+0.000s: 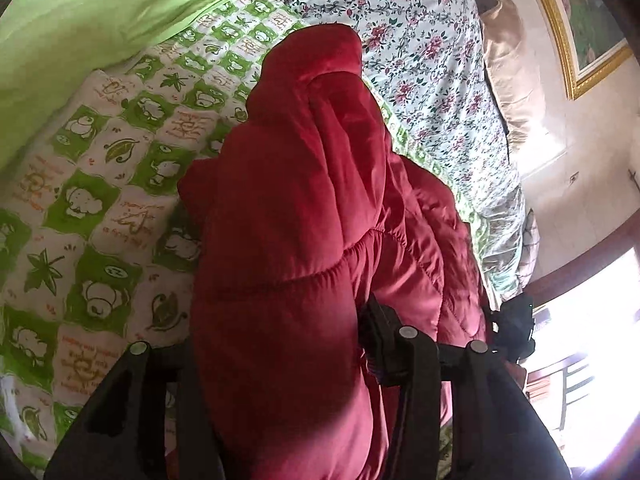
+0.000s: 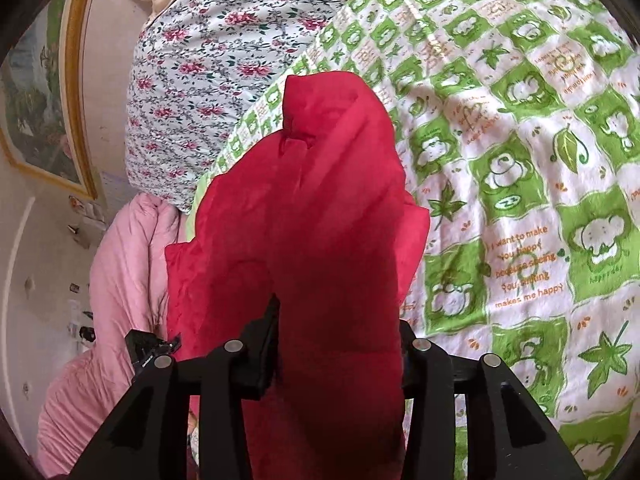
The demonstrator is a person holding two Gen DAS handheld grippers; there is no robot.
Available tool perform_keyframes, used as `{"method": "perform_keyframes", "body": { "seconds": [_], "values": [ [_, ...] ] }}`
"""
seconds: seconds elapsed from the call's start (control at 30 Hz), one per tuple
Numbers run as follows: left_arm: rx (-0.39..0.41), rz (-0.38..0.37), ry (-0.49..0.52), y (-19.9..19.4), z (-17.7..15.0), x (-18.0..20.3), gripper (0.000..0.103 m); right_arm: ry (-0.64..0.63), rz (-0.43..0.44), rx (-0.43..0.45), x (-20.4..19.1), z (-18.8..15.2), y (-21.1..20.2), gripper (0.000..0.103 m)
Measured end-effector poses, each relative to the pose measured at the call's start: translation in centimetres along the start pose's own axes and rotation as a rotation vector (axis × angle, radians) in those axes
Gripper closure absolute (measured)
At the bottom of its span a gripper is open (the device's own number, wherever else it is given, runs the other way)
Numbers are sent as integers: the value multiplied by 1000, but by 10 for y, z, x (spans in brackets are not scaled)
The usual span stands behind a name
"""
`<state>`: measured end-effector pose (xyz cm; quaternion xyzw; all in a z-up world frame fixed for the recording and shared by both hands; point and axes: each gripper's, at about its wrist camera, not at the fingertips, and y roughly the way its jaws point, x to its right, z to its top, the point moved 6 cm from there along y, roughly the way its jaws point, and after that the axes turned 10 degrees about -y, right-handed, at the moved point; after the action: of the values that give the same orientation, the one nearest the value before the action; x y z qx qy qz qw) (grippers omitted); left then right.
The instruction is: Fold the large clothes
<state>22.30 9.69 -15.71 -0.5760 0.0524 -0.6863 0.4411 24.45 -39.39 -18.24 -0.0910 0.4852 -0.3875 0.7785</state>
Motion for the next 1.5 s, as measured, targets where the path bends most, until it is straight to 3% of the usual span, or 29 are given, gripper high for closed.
{"method": "perform_keyframes", "body": {
  "seconds": [0.2,0.33,0.63,0.73,0.97,1.07,1.17,1.3,1.4,1.5],
  "values": [
    [23,35,0,0,-8,-9,50,-22,-58,11,3,-2,3,51],
    [31,70,6,-5,-11,-9,42,8,-81,18,6,-2,2,35],
    [71,187,75,-39,-22,8,38,-65,-232,71,-17,-1,-37,34],
    [60,231,87,-43,-23,4,28,-85,-284,118,-26,-1,-55,33],
    [82,281,142,-53,-4,-3,20,-158,-259,162,-66,-5,-68,33],
    [148,352,130,-75,1,-13,20,-200,-234,163,-86,-9,-66,33],
    [227,270,95,-103,0,-11,20,-266,-227,154,-110,-18,-61,33],
    [250,192,138,-110,-15,20,20,-395,-237,123,-147,-26,-40,33],
    [216,135,206,-91,-31,54,20,-494,-270,92,-173,-33,-13,34],
    [164,136,286,-61,-48,82,20,-551,-267,43,-188,-38,19,35]
  ]
}}
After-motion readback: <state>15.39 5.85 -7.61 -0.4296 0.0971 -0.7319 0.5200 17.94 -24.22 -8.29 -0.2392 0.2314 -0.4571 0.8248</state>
